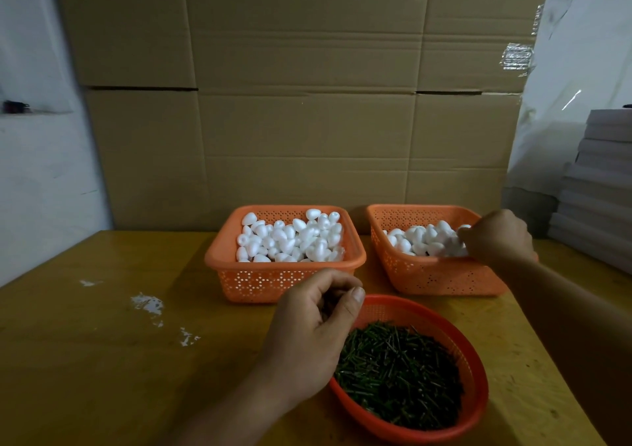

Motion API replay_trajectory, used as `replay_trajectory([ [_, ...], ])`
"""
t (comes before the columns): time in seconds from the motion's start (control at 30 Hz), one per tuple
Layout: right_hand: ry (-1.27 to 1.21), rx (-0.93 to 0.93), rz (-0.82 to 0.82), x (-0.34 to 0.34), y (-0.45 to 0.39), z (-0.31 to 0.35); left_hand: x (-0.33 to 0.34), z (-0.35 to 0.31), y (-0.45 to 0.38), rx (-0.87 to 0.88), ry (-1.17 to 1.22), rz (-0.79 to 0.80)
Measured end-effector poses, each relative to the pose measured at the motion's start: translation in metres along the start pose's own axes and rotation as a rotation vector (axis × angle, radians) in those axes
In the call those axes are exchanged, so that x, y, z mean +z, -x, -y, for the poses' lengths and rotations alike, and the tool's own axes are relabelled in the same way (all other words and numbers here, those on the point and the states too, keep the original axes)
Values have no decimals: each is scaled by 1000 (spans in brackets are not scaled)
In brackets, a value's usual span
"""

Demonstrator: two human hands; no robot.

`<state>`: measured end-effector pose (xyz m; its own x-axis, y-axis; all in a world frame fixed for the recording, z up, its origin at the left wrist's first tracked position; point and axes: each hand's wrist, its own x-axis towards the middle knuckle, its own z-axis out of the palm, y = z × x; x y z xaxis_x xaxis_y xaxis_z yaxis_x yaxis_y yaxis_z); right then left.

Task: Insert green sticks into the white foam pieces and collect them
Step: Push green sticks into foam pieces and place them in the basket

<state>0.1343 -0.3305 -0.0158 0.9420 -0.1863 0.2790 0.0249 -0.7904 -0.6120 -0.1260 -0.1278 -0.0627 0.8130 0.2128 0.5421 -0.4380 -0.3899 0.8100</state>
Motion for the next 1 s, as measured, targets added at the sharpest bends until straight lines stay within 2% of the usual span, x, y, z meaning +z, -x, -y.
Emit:
replay_trajectory([
  [0.17, -117, -80, -97, -5, 13, -6, -3, 3, -3, 13, -37, -15],
  [0.33, -332, -218, -85, -11, 53, 0, -6, 6, -6, 21, -55, -44],
  [0.5, -530, -316, 40, -19, 100, 2, -16, 4, -15, 8, -138, -78],
  [0.63, -560, -423, 211, -20, 131, 1, -36, 7, -37, -64, -212, -118],
  [0.77, -545, -520, 349, -22, 149, 0, -60, 15, -81, -71, -464, -167],
  [0.83, -501, -565, 361, -23, 154, 1, -73, 20, -105, -150, -591, -114],
  [1.0, -458, -638, 388, -24, 166, 4, -94, 37, -148, -434, -833, 221],
])
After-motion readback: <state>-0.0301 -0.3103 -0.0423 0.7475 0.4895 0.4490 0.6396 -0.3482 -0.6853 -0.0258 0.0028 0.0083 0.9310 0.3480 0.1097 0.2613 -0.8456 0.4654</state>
